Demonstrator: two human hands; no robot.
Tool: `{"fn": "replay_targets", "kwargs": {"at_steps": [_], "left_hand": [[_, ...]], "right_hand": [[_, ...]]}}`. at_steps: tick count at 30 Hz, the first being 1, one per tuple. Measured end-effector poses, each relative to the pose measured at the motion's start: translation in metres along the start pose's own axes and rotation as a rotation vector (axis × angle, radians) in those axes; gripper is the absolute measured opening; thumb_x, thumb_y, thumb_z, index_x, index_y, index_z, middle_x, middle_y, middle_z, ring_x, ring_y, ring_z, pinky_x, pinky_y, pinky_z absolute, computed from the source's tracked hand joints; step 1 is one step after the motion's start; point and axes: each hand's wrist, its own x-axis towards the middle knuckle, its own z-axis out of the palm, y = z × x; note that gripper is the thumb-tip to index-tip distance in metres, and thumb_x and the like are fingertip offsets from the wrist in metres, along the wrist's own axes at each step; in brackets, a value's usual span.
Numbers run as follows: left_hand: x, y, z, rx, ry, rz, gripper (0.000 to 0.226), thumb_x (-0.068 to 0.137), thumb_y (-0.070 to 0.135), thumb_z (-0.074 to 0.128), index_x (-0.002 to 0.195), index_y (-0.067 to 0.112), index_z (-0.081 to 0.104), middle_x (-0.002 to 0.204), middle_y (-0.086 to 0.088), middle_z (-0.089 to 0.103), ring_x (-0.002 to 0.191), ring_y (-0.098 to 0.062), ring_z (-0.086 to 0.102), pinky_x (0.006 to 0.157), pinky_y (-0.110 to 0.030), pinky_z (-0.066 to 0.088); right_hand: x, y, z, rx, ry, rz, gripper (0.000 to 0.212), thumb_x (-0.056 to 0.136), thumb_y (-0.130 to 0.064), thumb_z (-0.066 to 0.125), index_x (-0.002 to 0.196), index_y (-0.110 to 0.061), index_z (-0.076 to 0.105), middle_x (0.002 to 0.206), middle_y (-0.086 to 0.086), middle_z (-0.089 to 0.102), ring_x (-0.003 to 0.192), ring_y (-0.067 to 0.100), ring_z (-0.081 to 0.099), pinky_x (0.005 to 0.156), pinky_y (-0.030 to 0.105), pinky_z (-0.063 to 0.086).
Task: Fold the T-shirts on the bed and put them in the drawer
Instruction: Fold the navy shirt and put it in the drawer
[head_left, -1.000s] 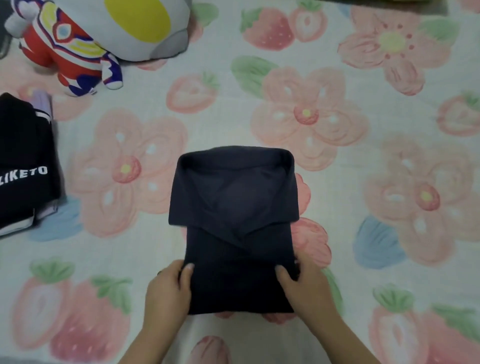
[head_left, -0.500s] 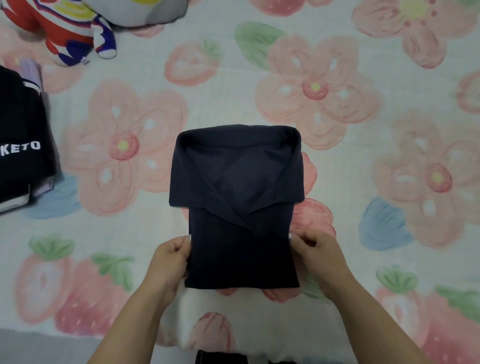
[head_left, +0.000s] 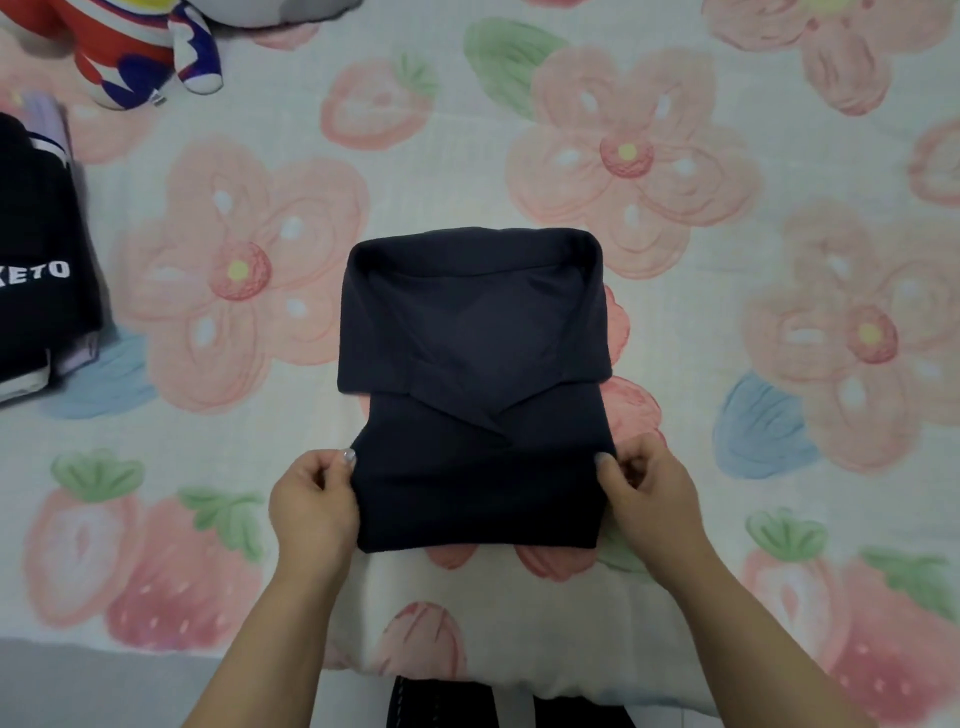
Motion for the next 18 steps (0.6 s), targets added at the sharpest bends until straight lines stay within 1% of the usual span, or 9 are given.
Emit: {"fn": "replay_targets", "kwargs": {"at_steps": [2, 4, 5, 7, 9, 13, 14, 16, 18], "left_hand": [[-0.001, 0.0, 0.002, 0.031, -0.017, 0.02, 0.028, 0.091, 0.01, 0.052, 0.064, 0.015, 0.054, 0.063, 0.0, 0.056, 0.061, -0.017, 0.048, 0.061, -0.03, 0.037], [-0.006, 0.0, 0.004, 0.039, -0.092, 0.024, 0.023, 0.094, 0.015, 0.049, 0.073, 0.017, 0.057, 0.071, 0.003, 0.06, 0.066, -0.012, 0.052, 0.059, -0.028, 0.039], [-0.009, -0.001, 0.004, 0.024, -0.12, 0.015, 0.022, 0.095, 0.018, 0.047, 0.075, 0.018, 0.058, 0.072, 0.004, 0.06, 0.067, -0.009, 0.052, 0.058, -0.026, 0.039], [-0.014, -0.008, -0.002, -0.002, -0.155, -0.006, 0.029, 0.096, 0.022, 0.046, 0.071, 0.014, 0.058, 0.065, 0.003, 0.057, 0.061, -0.01, 0.048, 0.055, -0.025, 0.037], [-0.018, -0.015, -0.008, -0.023, -0.199, -0.036, 0.031, 0.095, 0.022, 0.049, 0.07, 0.009, 0.061, 0.062, 0.0, 0.057, 0.06, -0.011, 0.048, 0.056, -0.026, 0.037], [-0.02, -0.018, -0.012, -0.027, -0.265, -0.055, 0.026, 0.093, 0.022, 0.053, 0.071, 0.013, 0.064, 0.053, 0.007, 0.062, 0.051, -0.001, 0.052, 0.052, -0.016, 0.04], [-0.02, -0.017, -0.01, -0.015, -0.275, -0.048, 0.027, 0.092, 0.022, 0.054, 0.069, 0.012, 0.062, 0.05, 0.007, 0.06, 0.047, 0.001, 0.049, 0.05, -0.015, 0.039], [-0.021, -0.015, -0.006, 0.039, -0.244, -0.013, 0.032, 0.092, 0.023, 0.054, 0.063, 0.012, 0.056, 0.045, 0.007, 0.05, 0.043, -0.001, 0.042, 0.047, -0.017, 0.033], [-0.024, -0.016, -0.003, 0.086, -0.165, 0.025, 0.034, 0.093, 0.022, 0.053, 0.061, 0.009, 0.051, 0.048, 0.004, 0.044, 0.046, -0.006, 0.036, 0.047, -0.021, 0.029]], "right_hand": [[-0.001, 0.003, -0.001, 0.078, -0.048, 0.027, 0.02, 0.087, -0.014, 0.059, 0.07, -0.009, 0.051, 0.06, 0.005, 0.052, 0.056, 0.015, 0.047, 0.056, 0.012, 0.04], [-0.003, 0.002, 0.003, 0.347, -0.208, 0.229, 0.021, 0.093, -0.018, 0.051, 0.085, 0.0, 0.058, 0.073, 0.016, 0.058, 0.073, 0.021, 0.053, 0.077, 0.038, 0.051], [-0.003, 0.002, 0.004, 0.451, -0.257, 0.331, 0.023, 0.094, -0.016, 0.046, 0.087, -0.001, 0.061, 0.077, 0.014, 0.061, 0.078, 0.023, 0.055, 0.08, 0.043, 0.05], [-0.004, 0.006, 0.001, 0.463, -0.304, 0.372, 0.027, 0.09, -0.007, 0.04, 0.078, -0.007, 0.065, 0.074, 0.012, 0.061, 0.075, 0.026, 0.054, 0.072, 0.043, 0.045], [-0.005, 0.011, -0.002, 0.393, -0.348, 0.365, 0.033, 0.087, 0.0, 0.038, 0.079, -0.008, 0.069, 0.076, 0.011, 0.066, 0.071, 0.026, 0.058, 0.066, 0.037, 0.047], [-0.01, 0.015, 0.006, 0.362, -0.529, 0.337, 0.028, 0.097, -0.013, 0.045, 0.098, -0.029, 0.068, 0.082, -0.016, 0.073, 0.073, -0.001, 0.067, 0.056, 0.012, 0.048], [-0.009, 0.014, 0.009, 0.346, -0.545, 0.323, 0.025, 0.097, -0.015, 0.046, 0.099, -0.029, 0.067, 0.085, -0.017, 0.072, 0.077, -0.002, 0.066, 0.06, 0.012, 0.049], [-0.006, 0.012, 0.013, 0.302, -0.527, 0.287, 0.022, 0.096, -0.013, 0.047, 0.095, -0.02, 0.068, 0.088, -0.007, 0.072, 0.081, 0.008, 0.064, 0.07, 0.02, 0.051], [-0.008, 0.01, 0.017, 0.301, -0.446, 0.264, 0.022, 0.094, -0.008, 0.05, 0.081, -0.014, 0.067, 0.077, 0.001, 0.069, 0.073, 0.013, 0.06, 0.066, 0.023, 0.048]]}}
